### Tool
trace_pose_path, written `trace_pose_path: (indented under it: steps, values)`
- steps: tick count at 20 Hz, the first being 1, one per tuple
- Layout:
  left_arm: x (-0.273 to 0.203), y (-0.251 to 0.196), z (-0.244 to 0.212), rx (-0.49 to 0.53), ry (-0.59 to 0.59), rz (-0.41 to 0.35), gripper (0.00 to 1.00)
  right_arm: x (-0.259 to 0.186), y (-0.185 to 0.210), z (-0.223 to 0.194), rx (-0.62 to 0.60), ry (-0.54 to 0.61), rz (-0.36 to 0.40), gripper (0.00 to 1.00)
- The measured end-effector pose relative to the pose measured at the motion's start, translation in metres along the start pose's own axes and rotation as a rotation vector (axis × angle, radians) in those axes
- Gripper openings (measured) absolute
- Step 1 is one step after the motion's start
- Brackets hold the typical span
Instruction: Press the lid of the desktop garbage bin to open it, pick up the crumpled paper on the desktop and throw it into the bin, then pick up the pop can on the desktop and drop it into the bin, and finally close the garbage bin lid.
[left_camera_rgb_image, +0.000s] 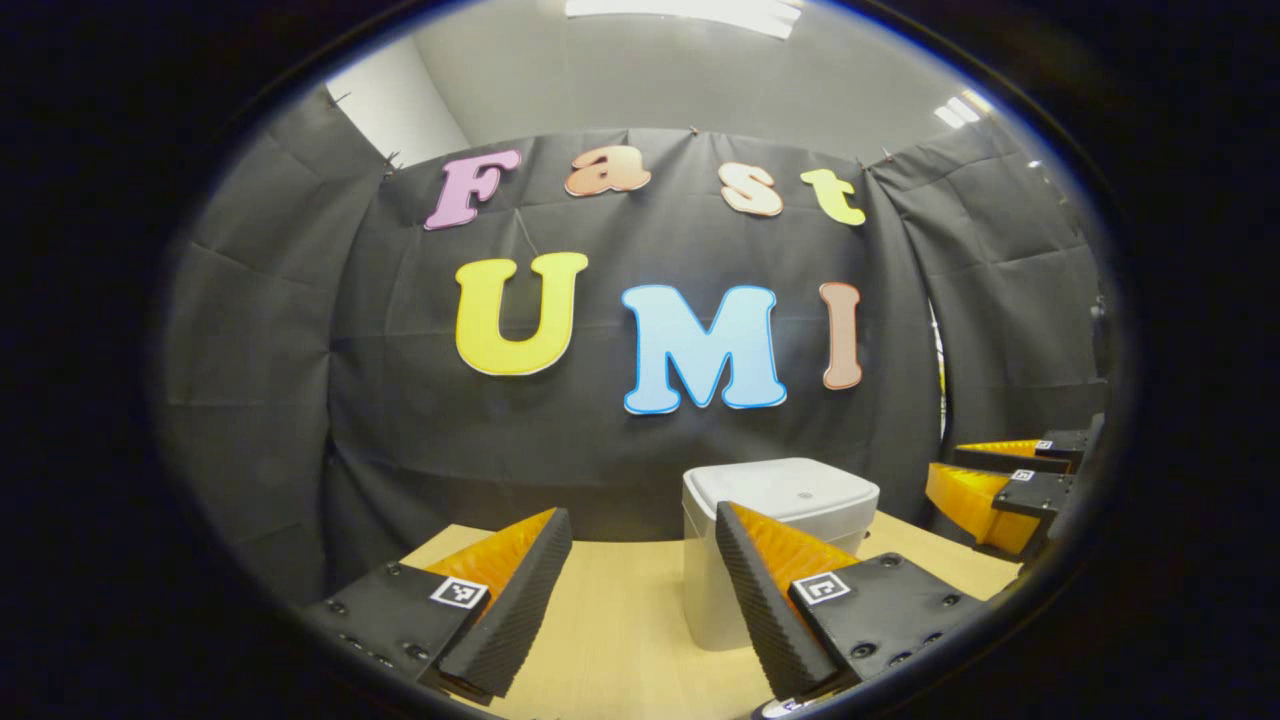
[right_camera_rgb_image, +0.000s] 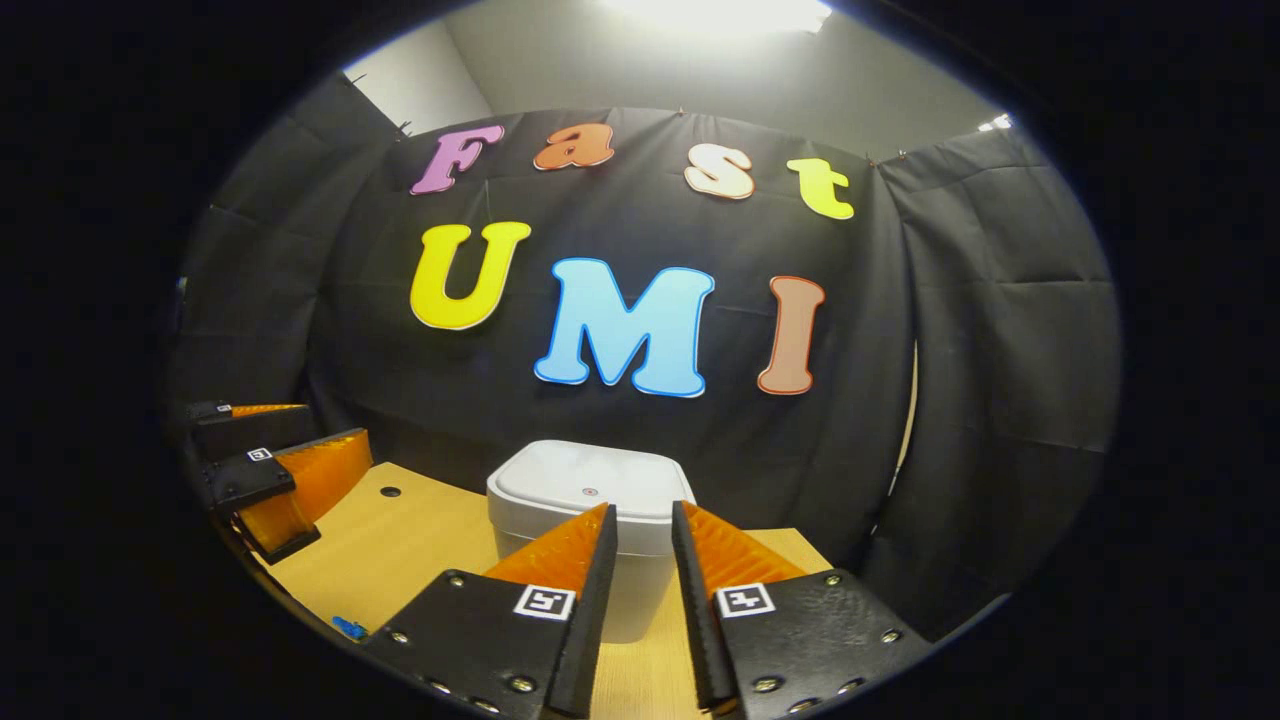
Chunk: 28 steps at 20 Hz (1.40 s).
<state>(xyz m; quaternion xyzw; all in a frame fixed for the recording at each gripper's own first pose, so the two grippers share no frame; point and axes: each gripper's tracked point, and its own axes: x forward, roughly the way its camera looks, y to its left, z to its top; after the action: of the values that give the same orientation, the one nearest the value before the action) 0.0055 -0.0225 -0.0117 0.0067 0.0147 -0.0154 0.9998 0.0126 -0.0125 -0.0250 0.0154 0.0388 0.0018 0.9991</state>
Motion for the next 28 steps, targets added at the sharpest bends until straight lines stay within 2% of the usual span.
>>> trace_pose_path:
  steps: [1,2,3,4,8,9,13,20,28]
  values:
    - [-0.002,0.000,0.001,0.002,-0.001,0.002,0.95,0.001,0.006,-0.002,0.006,0.005,0.020,0.35]
    - [-0.002,-0.001,0.001,0.005,-0.003,0.005,0.95,0.001,0.002,-0.005,0.009,0.016,-0.012,0.35]
    - [-0.003,0.000,0.001,0.009,-0.004,0.008,0.95,0.006,0.003,-0.006,0.025,0.011,0.011,0.11]
    - [-0.003,0.000,0.001,0.014,-0.005,0.012,0.95,0.006,0.005,-0.008,0.035,0.019,0.022,0.00]
    - [-0.002,0.005,0.001,0.014,0.001,0.030,0.94,0.013,0.015,-0.013,-0.002,0.030,0.060,0.02]
    - [-0.001,0.007,0.000,0.015,0.004,0.034,0.94,0.009,0.020,-0.009,0.005,0.020,0.088,0.00]
    - [0.000,0.011,-0.003,0.007,0.022,0.047,0.94,0.052,0.020,-0.010,0.016,0.047,0.100,0.00]
    - [-0.003,0.022,-0.008,0.008,0.052,0.078,0.95,0.097,0.029,-0.020,0.126,0.085,0.131,0.00]
    - [0.004,0.012,-0.010,0.000,0.058,0.048,0.95,0.124,0.027,-0.035,0.225,0.146,0.136,0.00]
